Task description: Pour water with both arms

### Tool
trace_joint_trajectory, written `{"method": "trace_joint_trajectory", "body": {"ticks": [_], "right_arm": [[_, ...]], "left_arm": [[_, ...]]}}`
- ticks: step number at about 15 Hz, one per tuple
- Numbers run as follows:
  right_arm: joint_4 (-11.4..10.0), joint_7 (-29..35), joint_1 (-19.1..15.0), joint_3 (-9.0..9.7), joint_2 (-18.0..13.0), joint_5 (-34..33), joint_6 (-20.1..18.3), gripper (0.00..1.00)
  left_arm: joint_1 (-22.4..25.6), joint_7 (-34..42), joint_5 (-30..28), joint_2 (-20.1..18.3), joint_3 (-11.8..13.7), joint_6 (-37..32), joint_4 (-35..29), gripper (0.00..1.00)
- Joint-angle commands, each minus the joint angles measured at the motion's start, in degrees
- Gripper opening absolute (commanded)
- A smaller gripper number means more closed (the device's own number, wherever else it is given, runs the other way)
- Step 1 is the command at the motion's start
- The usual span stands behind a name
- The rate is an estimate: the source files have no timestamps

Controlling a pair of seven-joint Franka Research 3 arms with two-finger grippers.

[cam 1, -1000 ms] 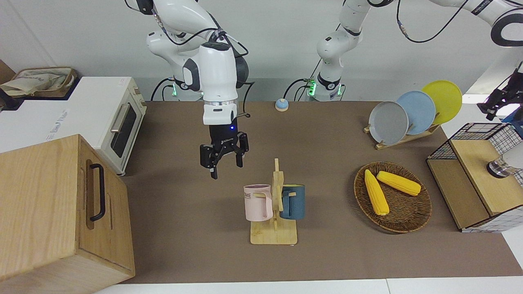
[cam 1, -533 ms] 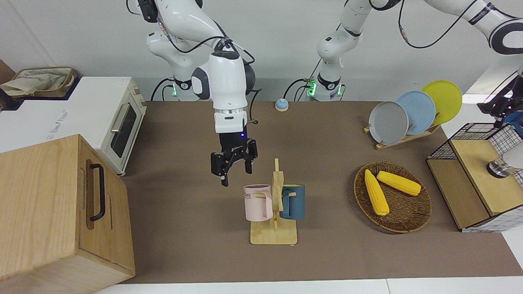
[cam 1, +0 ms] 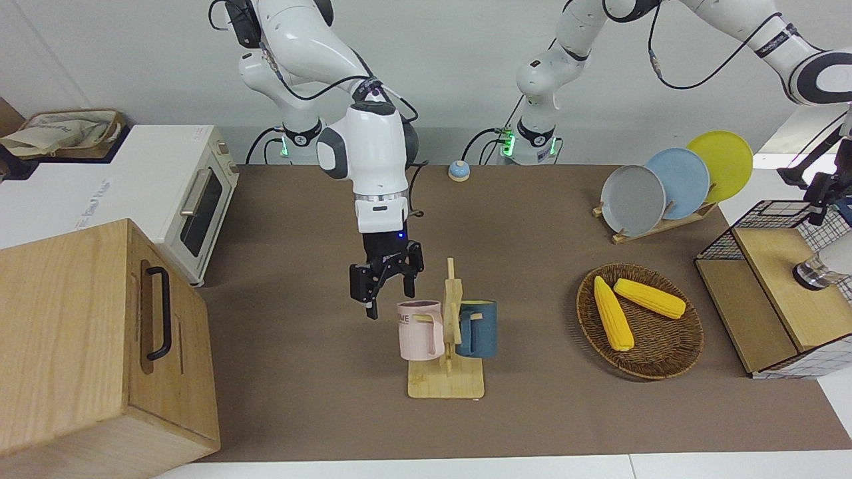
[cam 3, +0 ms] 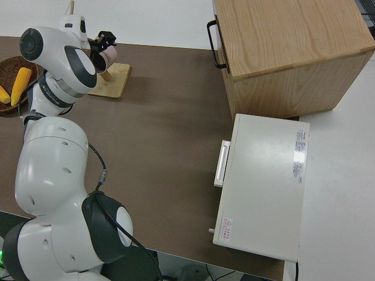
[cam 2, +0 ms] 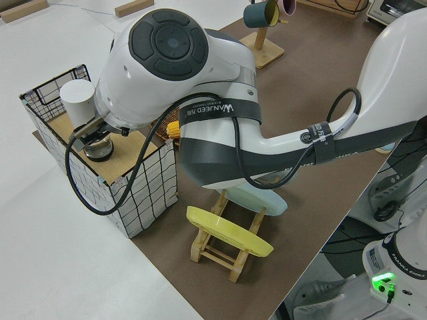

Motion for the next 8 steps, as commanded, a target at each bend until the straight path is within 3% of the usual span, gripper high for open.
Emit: {"method": "trace_joint_trajectory", "body": {"ticks": [1, 8], "right_arm": [[3.3, -0.5, 1.0, -0.71, 2.5, -1.0, 0.5, 0.987], [5.2, -0.1, 1.2, -0.98, 4.7, -1.0, 1.3, 0.944]], "left_arm": [[0.1, 3.4, -3.2, 1.4, -0.8, 3.0, 1.0, 0.99], [0.1, 5.3, -9.0, 4.1, -0.9, 8.5, 1.1, 1.00]]}}
